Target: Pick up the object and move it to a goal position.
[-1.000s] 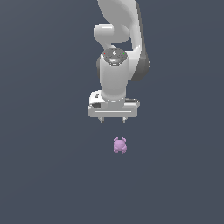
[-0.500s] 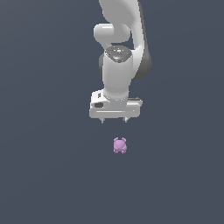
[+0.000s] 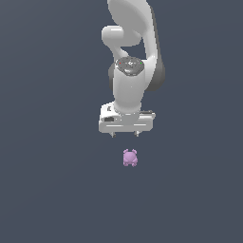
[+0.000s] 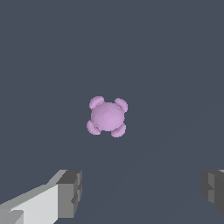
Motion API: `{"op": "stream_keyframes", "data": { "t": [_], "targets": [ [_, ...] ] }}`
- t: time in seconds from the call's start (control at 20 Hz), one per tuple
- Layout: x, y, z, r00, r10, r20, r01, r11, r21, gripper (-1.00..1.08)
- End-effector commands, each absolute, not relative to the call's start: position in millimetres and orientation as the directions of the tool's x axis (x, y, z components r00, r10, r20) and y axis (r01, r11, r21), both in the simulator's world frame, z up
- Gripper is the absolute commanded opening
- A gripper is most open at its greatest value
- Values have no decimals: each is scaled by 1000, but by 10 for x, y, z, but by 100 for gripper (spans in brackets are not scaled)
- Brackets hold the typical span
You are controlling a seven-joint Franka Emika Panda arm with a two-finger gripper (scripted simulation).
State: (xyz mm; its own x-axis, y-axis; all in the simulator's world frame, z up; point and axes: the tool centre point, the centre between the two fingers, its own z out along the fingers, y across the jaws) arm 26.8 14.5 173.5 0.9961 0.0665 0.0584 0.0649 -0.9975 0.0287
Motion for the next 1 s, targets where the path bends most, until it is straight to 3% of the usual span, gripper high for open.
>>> {"op": "stream_keyframes", "data": {
  "t": [0.0, 0.55, 0.95],
  "targets": [
    [313, 181, 1636, 996, 76, 50, 75, -997, 27, 100],
    [539, 389, 1053, 991, 130, 10, 130, -992, 7, 100],
    [580, 438, 904, 990, 142, 0, 142, -990, 0, 100]
  ]
}}
